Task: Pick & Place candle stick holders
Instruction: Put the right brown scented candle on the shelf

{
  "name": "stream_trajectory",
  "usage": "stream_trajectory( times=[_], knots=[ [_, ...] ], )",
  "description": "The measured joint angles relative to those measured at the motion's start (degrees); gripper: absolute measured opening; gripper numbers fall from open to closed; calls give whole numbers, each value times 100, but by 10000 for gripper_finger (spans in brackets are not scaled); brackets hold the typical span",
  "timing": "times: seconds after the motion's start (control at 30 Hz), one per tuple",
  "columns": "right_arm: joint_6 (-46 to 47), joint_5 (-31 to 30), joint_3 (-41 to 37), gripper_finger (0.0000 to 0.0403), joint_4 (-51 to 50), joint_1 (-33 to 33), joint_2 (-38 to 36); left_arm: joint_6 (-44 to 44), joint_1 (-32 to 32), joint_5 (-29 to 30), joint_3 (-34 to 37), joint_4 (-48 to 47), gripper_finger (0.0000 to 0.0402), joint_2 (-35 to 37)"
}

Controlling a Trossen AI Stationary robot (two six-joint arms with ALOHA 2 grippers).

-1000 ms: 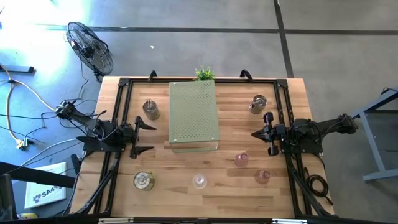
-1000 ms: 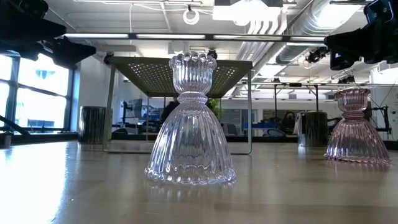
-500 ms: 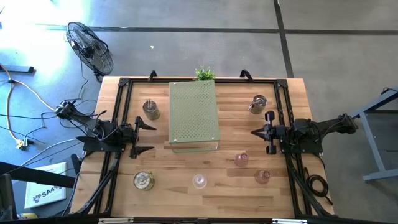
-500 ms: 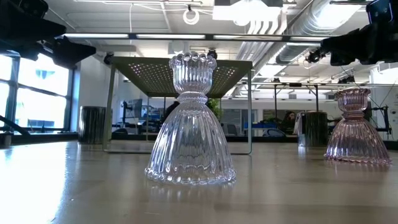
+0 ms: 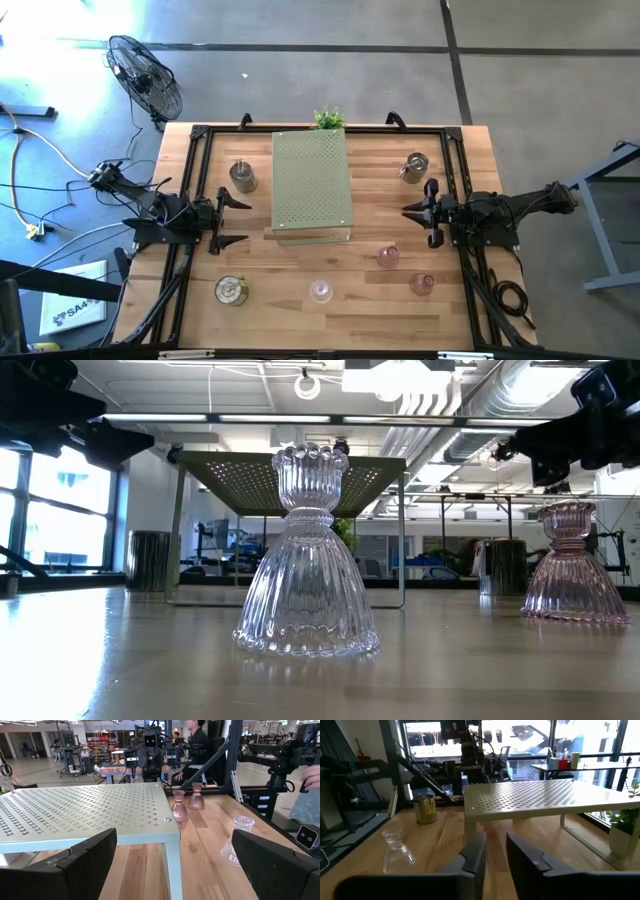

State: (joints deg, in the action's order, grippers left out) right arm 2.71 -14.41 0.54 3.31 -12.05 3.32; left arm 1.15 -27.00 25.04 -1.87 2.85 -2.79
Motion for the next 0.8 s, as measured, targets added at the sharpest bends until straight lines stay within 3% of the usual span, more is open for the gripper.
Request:
stream_trajectory(
  times=[0.47,0.8],
  knots=[
    [-14,-137,-2,380,87,0,587,0,0,2,0,2,388,0],
    [-9,-329,-2,399,80,0,829,0,-2,2,0,2,388,0]
  ],
)
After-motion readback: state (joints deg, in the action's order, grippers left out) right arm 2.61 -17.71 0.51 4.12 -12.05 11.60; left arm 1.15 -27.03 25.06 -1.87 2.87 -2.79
